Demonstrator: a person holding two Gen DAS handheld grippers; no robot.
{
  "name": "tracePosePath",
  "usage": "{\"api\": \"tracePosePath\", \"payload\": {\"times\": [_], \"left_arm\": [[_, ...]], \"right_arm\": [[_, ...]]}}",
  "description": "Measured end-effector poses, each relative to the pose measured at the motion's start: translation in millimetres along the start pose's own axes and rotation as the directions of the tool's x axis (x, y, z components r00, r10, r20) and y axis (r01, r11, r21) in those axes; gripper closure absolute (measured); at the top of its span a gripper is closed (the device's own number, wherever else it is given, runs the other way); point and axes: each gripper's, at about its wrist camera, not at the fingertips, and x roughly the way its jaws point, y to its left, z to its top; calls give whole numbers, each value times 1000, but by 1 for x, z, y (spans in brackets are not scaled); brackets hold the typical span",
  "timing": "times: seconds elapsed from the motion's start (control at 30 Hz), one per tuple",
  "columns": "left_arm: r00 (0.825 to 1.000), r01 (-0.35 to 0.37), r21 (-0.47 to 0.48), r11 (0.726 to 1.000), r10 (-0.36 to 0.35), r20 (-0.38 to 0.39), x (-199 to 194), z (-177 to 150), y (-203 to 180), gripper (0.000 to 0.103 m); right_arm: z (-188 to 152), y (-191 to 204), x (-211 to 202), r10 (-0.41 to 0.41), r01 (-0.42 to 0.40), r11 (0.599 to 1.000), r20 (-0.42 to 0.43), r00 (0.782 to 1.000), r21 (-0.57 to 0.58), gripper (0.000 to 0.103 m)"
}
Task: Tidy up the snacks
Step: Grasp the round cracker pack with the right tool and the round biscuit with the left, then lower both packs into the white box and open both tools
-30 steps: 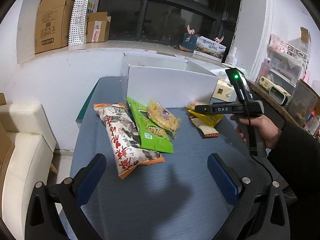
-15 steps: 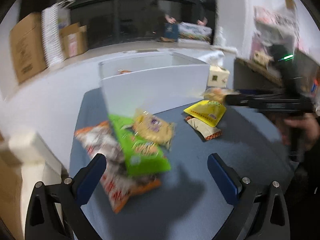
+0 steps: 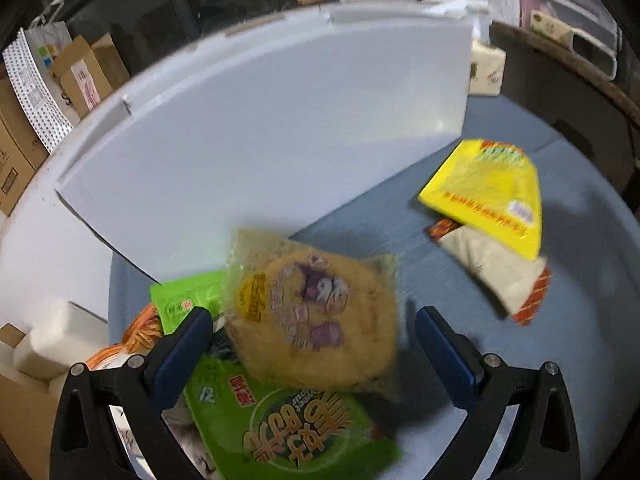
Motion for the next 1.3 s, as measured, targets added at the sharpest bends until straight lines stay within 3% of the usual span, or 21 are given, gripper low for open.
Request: {"api": "tracePosePath", "payload": {"times": [0.07, 0.1, 0.13, 0.2, 0.3, 0.43, 0.57, 0.73, 0.97, 1.13, 1.3], "left_arm": [[1000, 10, 30, 1000, -11, 4, 2, -1, 0, 4], [1000, 9, 34, 999, -9, 1, 3, -2, 0, 15], [1000, 29, 21, 999, -29, 11, 2, -3, 3, 35], [999, 16, -3, 1000, -16, 34, -3, -2, 7, 58], [996, 70, -25, 997, -69, 55, -13, -5, 11, 59], [989, 111, -43, 993, -106, 108, -30, -15, 13, 72], [961, 174, -63, 983, -155, 231, -64, -22, 14, 75], [924, 177, -53, 983, -148, 353, -110, -26, 11, 76], [890, 177, -42, 983, -141, 434, -151, 10, 24, 76], [887, 179, -59, 982, -135, 442, -146, 64, 51, 76], [897, 156, -66, 986, -114, 427, -126, 107, 71, 76]], "right_arm": [[-2, -6, 2, -3, 3, 1000, -3, 1000, 13, 27], [-3, -8, 4, -7, 8, 1000, -10, 1000, 23, 27], [-4, -10, 5, -12, 12, 999, -18, 1000, 30, 27], [-6, -9, 6, -6, 7, 999, -20, 1000, 36, 27], [-7, -5, 6, -10, 10, 1000, -18, 1000, 21, 27], [-6, 0, 10, -2, 2, 1000, -25, 1000, 1, 27], [-7, 7, 11, 4, -4, 1000, -27, 1000, -16, 27], [-4, 14, 12, 9, -10, 999, -23, 1000, -34, 27], [37, 17, 13, 25, -24, 998, 34, 999, -53, 27], [103, 18, 37, 43, -37, 997, 99, 994, -62, 27], [168, 8, 90, 28, -24, 999, 77, 997, -44, 27]]}}
